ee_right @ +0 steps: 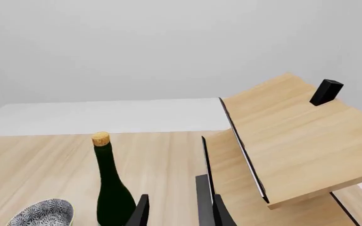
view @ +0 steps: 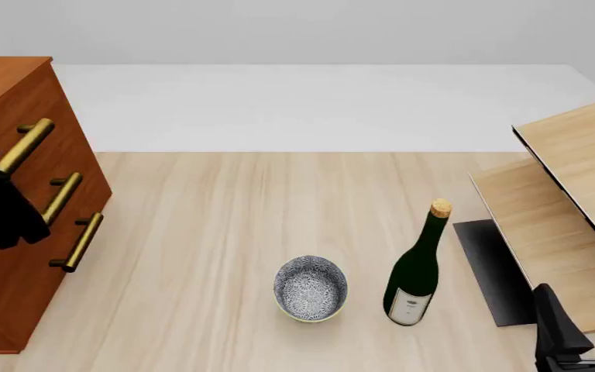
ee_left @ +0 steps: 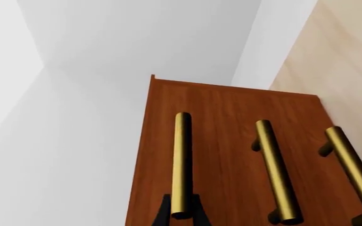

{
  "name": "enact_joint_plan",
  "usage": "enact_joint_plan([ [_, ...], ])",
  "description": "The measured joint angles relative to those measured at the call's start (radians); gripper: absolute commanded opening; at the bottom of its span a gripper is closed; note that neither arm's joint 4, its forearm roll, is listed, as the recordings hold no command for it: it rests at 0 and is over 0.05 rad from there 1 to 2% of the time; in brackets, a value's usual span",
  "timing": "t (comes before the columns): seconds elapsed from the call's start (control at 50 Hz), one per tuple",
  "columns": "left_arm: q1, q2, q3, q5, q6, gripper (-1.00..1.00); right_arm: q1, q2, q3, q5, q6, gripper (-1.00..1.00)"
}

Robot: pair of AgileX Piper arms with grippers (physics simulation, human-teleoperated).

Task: Close the bottom drawer of the cabinet and open the top drawer.

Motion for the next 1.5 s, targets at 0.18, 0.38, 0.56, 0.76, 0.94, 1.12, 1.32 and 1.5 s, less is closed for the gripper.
enact_joint_plan([
  [0.18,0.002,0.001,0.001,-0.004,0.003,-1.00,0.000,0.001,0.000,-0.001,0.000,1.00],
  [0.38,-0.002,0.001,0.003,-0.010,0.012,-1.00,-0.001,0.002,0.001,-0.002,0.002,1.00],
  [0.56,-0.016,-0.005,0.005,-0.007,0.020,-1.00,-0.002,0.001,0.000,-0.002,0.005,1.00],
  [0.76,-0.044,-0.012,0.015,-0.015,0.031,-1.00,-0.005,0.001,0.000,-0.001,0.009,1.00],
  [0.94,-0.070,-0.021,0.021,-0.014,0.038,-1.00,-0.006,0.001,0.000,-0.001,0.012,1.00],
  [1.12,-0.087,-0.031,0.023,-0.006,0.043,-1.00,-0.006,0.001,0.000,-0.002,0.014,1.00],
  [1.32,-0.115,-0.042,0.028,0.003,0.047,-1.00,-0.007,0.001,0.000,-0.002,0.017,1.00],
  [1.5,-0.142,-0.051,0.032,0.008,0.048,-1.00,-0.008,0.002,-0.001,-0.003,0.019,1.00],
])
